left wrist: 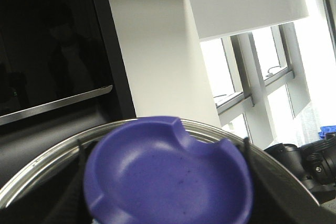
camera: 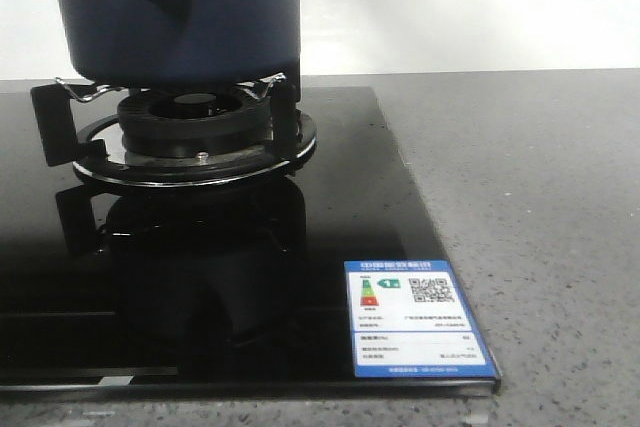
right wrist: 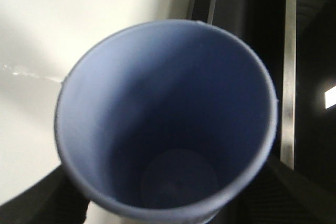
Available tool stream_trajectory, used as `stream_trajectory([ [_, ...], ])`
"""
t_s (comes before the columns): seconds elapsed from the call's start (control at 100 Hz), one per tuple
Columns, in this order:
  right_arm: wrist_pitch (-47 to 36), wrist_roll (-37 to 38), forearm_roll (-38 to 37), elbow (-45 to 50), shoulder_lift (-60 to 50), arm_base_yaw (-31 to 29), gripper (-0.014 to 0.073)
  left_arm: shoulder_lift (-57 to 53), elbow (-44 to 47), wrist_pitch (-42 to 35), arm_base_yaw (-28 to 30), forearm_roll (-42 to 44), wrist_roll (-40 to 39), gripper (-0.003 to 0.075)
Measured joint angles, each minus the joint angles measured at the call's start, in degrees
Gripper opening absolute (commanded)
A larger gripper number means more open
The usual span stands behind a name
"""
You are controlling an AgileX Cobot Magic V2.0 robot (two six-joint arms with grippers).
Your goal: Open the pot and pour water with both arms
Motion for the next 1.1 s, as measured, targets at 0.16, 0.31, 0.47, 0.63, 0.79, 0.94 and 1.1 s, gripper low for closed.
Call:
stream_trajectory([
  [0.16,-0.08,1.82,9.36,0.00,0.00,0.00,0.0331,0.00,0.00,0.00,0.00,0.64,-0.04,0.0253],
  [0.31,5.21,3.29,27.71,0.00,-0.22,0.10,0.0331,0.00,0.00,0.02,0.00,1.04,-0.04,0.0253],
  [0.47,17.85,3.56,45.08,0.00,-2.50,-0.28,0.0331,0.00,0.00,0.12,0.00,1.17,-0.04,0.0253],
  [0.63,25.47,5.84,57.20,0.00,-6.14,-2.96,0.0331,0.00,0.00,0.32,0.00,1.31,-0.04,0.0253],
  [0.79,30.56,11.48,63.15,1.43,-10.85,-9.58,0.0332,0.00,0.00,1.19,0.00,2.47,-0.04,0.0253],
  [0.94,35.42,17.67,64.86,8.41,-17.21,-18.29,0.0333,0.00,0.00,2.14,0.00,3.38,-0.13,0.0253],
  [1.1,36.22,19.00,68.52,22.87,-25.57,-26.25,0.0332,0.15,1.61,2.60,0.00,3.43,-0.13,0.0253],
])
